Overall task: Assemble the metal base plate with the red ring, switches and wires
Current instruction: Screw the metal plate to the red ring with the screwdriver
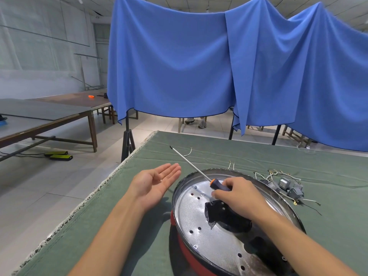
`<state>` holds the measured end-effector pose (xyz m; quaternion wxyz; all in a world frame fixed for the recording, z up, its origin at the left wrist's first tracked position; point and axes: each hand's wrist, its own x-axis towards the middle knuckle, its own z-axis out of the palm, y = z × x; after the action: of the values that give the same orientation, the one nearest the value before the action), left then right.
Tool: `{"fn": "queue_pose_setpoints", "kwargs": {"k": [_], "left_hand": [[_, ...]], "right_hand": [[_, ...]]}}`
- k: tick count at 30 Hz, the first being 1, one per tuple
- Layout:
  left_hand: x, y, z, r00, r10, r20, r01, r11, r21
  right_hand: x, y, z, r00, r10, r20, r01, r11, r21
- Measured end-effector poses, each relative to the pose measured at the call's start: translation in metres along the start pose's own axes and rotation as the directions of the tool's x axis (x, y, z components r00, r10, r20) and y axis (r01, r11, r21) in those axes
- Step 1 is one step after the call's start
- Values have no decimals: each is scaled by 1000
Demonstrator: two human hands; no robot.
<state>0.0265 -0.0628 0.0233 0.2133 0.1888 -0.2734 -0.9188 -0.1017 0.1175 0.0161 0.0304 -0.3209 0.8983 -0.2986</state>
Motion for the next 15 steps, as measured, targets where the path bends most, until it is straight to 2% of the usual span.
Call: {"fn": "queue_pose_setpoints", "kwargs": {"k": [5,10,15], "left_hand": [[-5,5,2,993,54,103,-57,998,20],[-14,-2,28,970,110,217,-153,970,191],[-8,-25,68,975,94,199,-146,954,263]], "right_hand": [[-2,-1,-2,999,13,-45,-9,996,89],[-10,-6,-4,996,-43,-77,61,967,247],[-16,-7,-6,974,-102,-200,166,927,337]]}}
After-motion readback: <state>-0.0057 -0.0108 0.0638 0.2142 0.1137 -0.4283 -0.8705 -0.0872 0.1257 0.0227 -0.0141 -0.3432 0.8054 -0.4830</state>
